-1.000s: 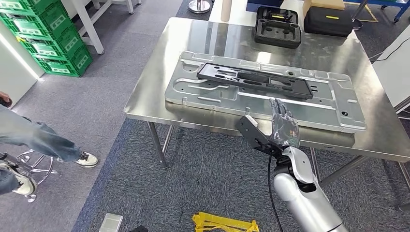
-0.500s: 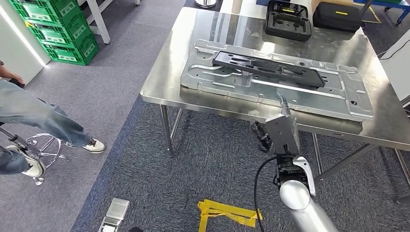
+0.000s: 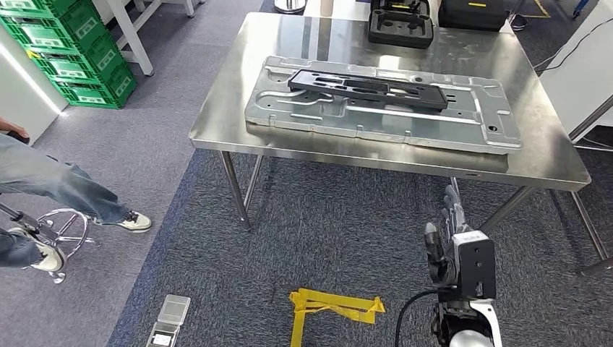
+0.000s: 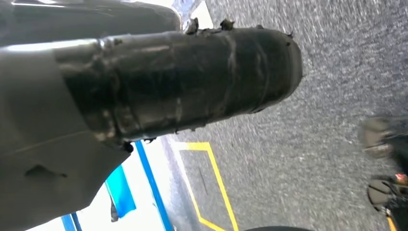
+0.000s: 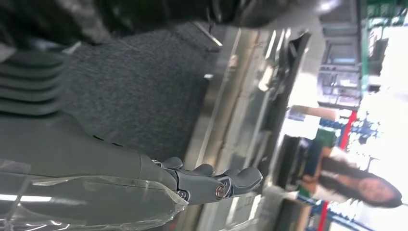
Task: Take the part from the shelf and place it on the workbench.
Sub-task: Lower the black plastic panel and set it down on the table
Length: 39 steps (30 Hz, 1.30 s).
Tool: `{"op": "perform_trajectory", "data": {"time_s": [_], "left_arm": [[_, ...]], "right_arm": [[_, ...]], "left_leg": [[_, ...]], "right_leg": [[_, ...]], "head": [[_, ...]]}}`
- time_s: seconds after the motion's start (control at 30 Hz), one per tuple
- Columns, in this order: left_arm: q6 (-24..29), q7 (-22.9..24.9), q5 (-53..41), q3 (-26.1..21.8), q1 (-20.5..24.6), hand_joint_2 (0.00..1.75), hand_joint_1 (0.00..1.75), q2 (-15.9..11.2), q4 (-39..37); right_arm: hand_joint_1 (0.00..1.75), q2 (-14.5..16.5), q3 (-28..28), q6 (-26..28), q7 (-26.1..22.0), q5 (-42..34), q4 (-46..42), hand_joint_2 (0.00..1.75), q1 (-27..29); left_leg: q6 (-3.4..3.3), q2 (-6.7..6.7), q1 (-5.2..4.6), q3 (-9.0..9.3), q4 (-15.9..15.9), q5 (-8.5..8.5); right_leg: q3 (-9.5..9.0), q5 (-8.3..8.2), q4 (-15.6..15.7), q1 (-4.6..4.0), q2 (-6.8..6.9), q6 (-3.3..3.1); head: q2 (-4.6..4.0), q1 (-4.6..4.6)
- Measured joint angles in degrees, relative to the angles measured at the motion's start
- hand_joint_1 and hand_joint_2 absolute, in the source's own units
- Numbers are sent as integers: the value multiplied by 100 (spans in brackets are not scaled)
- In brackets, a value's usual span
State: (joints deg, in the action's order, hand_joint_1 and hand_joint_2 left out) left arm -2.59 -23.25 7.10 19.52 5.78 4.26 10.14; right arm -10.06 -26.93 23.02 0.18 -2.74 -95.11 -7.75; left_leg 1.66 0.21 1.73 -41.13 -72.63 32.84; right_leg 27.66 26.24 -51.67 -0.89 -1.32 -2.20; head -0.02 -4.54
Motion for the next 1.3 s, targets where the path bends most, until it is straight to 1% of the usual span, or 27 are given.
{"op": "perform_trajectory", "data": {"time_s": [0.03, 0.07, 0.13, 0.2, 0.27, 0.33, 0.4, 0.47, 0.5, 0.53, 0.57, 0.6, 0.63, 0.7, 0.77, 0.83, 0.87, 0.9, 0.97, 1.0, 1.03, 1.07, 1.1, 1.13, 1.2, 1.27, 1.3], "left_arm": [[1, 2, 14, -14, -6, 0, 0, -15, -3], [2, 2, 26, -28, -12, 0, 0, -30, -4], [9, 2, 43, -62, -15, 0, 0, -44, -4], [15, 5, 62, -107, -10, 0, 0, -50, -7], [16, 11, 80, -142, -9, 0, 0, -53, -10], [14, 6, 86, -152, -5, 0, 0, -55, -10], [15, -3, 86, -160, 2, 0, 0, -46, -9], [18, -2, 86, -178, -4, 0, 0, -33, -9], [18, 2, 87, -189, -11, 0, 0, -30, -10], [18, 4, 88, -198, -18, 0, 0, -28, -10], [18, 7, 91, -205, -21, 0, 0, -28, -10], [18, 9, 96, -211, -21, 0, 0, -28, -10], [19, 10, 103, -220, -17, 0, 0, -28, -10], [22, 17, 128, -248, -9, 0, 0, -28, -10], [31, 34, 160, -279, -4, 0, 0, -28, -10], [37, 49, 189, -295, 3, 0, 0, -28, -10], [38, 55, 201, -298, 6, 0, 0, -28, -9], [43, 62, 210, -304, 9, 0, 0, -31, -9], [55, 80, 222, -321, 4, 0, 0, -58, -8], [60, 87, 229, -329, -7, 0, 0, -82, -9], [61, 90, 236, -334, -22, 0, 0, -108, -9], [62, 90, 245, -338, -37, 0, 0, -131, -10], [62, 89, 257, -341, -50, 0, 0, -153, -10], [64, 89, 269, -348, -54, 0, 0, -171, -10], [68, 92, 288, -373, -48, 0, 0, -200, -10], [71, 105, 303, -399, -35, 0, 0, -214, -10], [72, 110, 311, -409, -31, 0, 0, -216, -10]], "right_arm": [[0, -34, 21, 18, -18, -23, -59, 0, 111], [0, -69, 38, 33, -37, -46, -122, 0, 209], [0, -123, 73, 60, -70, -78, -243, 0, 347], [0, -163, 120, 95, -91, -107, -361, 0, 442], [0, -207, 159, 116, -105, -129, -473, 0, 525], [0, -253, 180, 120, -113, -134, -564, 0, 595], [0, -302, 208, 120, -122, -132, -644, 0, 633], [0, -334, 236, 120, -128, -131, -693, 0, 649], [0, -339, 244, 120, -129, -133, -699, 0, 663], [0, -341, 250, 122, -129, -137, -705, 0, 684], [0, -349, 257, 127, -129, -143, -714, 0, 706], [0, -359, 265, 135, -132, -152, -730, 0, 725], [0, -373, 275, 149, -138, -166, -759, 0, 738], [0, -402, 295, 185, -157, -199, -837, 0, 753], [0, -426, 314, 223, -172, -235, -921, 0, 800], [0, -457, 329, 250, -182, -267, -1002, 0, 889], [0, -470, 337, 262, -192, -281, -1041, 0, 934], [0, -478, 344, 276, -202, -299, -1080, 0, 966], [0, -481, 362, 300, -228, -345, -1138, 0, 1007], [0, -482, 370, 308, -242, -375, -1159, 0, 1026], [0, -482, 376, 311, -257, -403, -1180, 0, 1055], [0, -482, 383, 314, -271, -429, -1206, 0, 1089], [0, -482, 393, 314, -282, -447, -1235, 0, 1120], [0, -483, 408, 316, -290, -464, -1274, 0, 1145], [0, -488, 444, 322, -303, -486, -1367, 0, 1178], [0, -508, 485, 328, -317, -517, -1471, 0, 1217], [0, -517, 507, 329, -328, -537, -1526, 0, 1242]], "left_leg": [[-5, -9, -15, -14, -143, 25], [-14, -18, -28, 85, -57, -61], [-49, -103, -43, 550, 675, -397], [-96, -318, -37, 981, 1369, -551], [-130, -401, -36, 1093, 1564, -503], [-170, -264, -13, 1086, 1606, -509], [-221, -116, 26, 1091, 1644, -536], [-246, 22, 35, 1081, 1655, -545], [-249, 94, 37, 1076, 1655, -544], [-247, 167, 42, 1073, 1655, -542], [-243, 237, 48, 1075, 1655, -539], [-235, 303, 57, 1081, 1655, -534], [-221, 371, 64, 1095, 1655, -529], [-164, 489, 58, 1126, 1659, -510], [-77, 596, 42, 1159, 1677, -495], [9, 694, 45, 1213, 1719, -483], [41, 642, 53, 1231, 1708, -448], [52, 504, 54, 1188, 1574, -338], [27, 152, 38, 888, 905, 41], [2, 48, 16, 663, 453, 244], [-17, 7, -6, 476, 101, 354], [-35, -14, -27, 365, -74, 354], [-52, -27, -42, 351, -38, 247], [-72, -57, -50, 454, 247, 30], [-106, -286, -39, 794, 1072, -403], [-136, -461, -32, 989, 1536, -559], [-157, -445, -40, 1004, 1568, -538]], "right_leg": [[17, -7, -17, -12, -39, -6], [37, -10, -44, -19, -89, -7], [85, 2, -127, -19, -207, 7], [166, 30, -231, -18, -327, 43], [239, 32, -306, -8, -442, 93], [286, 27, -353, -8, -515, 144], [452, 189, -655, -4, -307, 226], [838, 525, -1401, 61, -6, 333], [1040, 656, -1782, 107, 62, 378], [1171, 698, -2015, 147, 98, 413], [1199, 639, -2039, 177, 121, 437], [1107, 486, -1834, 197, 148, 449], [899, 268, -1423, 206, 225, 449], [474, -26, -594, 183, 493, 436], [339, -69, -278, 144, 596, 406], [354, -87, -250, 139, 439, 345], [338, -110, -215, 148, 374, 314], [316, -141, -174, 156, 304, 275], [294, -180, -128, 150, 169, 212], [295, -185, -128, 134, 89, 184], [296, -181, -133, 117, 7, 168], [294, -177, -141, 104, -81, 159], [291, -173, -152, 94, -171, 153], [289, -166, -170, 89, -273, 156], [314, -130, -251, 81, -460, 190], [368, -90, -332, 84, -616, 246], [392, -83, -346, 90, -688, 278]], "head": [[0, 2], [-1, 2], [-1, -1], [-1, 1], [-1, -3], [0, -19], [1, -4], [0, 19], [0, 20], [-1, 20], [-1, 21], [-1, 21], [0, 22], [0, 24], [-1, 26], [-1, 25], [-1, 14], [0, -2], [1, -38], [1, -46], [0, -50], [0, -50], [-1, -50], [-1, -50], [-1, -48], [-1, -40], [-1, -37]]}}
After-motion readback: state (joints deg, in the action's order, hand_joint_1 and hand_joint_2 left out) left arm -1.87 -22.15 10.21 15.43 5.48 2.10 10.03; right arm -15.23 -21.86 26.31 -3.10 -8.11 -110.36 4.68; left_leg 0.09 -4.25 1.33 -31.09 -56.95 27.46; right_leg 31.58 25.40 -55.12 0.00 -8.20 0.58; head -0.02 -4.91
